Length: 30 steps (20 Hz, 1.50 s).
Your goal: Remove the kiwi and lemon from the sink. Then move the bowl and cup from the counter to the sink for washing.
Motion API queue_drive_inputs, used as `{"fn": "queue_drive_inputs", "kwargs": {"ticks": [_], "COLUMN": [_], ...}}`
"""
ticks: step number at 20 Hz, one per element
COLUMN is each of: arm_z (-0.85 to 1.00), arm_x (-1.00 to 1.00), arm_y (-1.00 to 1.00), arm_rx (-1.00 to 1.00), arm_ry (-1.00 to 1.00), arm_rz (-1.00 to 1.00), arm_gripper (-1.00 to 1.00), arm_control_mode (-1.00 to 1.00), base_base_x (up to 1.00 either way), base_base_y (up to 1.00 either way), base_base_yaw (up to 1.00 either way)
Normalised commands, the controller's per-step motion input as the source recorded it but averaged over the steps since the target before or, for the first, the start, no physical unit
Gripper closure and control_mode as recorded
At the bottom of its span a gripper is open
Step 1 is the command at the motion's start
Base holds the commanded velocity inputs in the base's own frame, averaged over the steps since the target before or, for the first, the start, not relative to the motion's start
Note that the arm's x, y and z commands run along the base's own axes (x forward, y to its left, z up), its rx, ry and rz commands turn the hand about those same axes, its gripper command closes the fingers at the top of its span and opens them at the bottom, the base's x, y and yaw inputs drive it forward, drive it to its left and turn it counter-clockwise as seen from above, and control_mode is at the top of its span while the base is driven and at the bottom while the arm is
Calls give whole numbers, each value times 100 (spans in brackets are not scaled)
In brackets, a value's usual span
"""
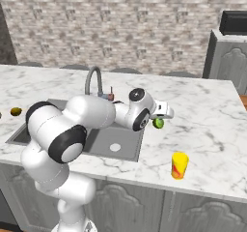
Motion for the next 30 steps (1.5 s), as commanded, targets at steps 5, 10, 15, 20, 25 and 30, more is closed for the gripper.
{"fn": "queue_drive_inputs", "kwargs": {"ticks": [5,10,15,20,25,30], "arm_z": [-10,-11,-10,-10,-11,-14], "arm_x": [0,0,0,0,1,1], "arm_y": [-7,-7,-5,-3,-2,-2], "arm_rx": [1,1,2,2,1,0], "arm_ry": [0,0,0,0,0,0], "arm_rz": [0,0,0,0,-1,-1], "arm_gripper": [100,100,100,100,100,100], "arm_control_mode": [-100,-100,-100,-100,-100,-100], "base_base_x": [0,0,0,0,0,0], "base_base_y": [0,0,0,0,0,0], "base_base_yaw": [0,0,0,0,0,0]}}
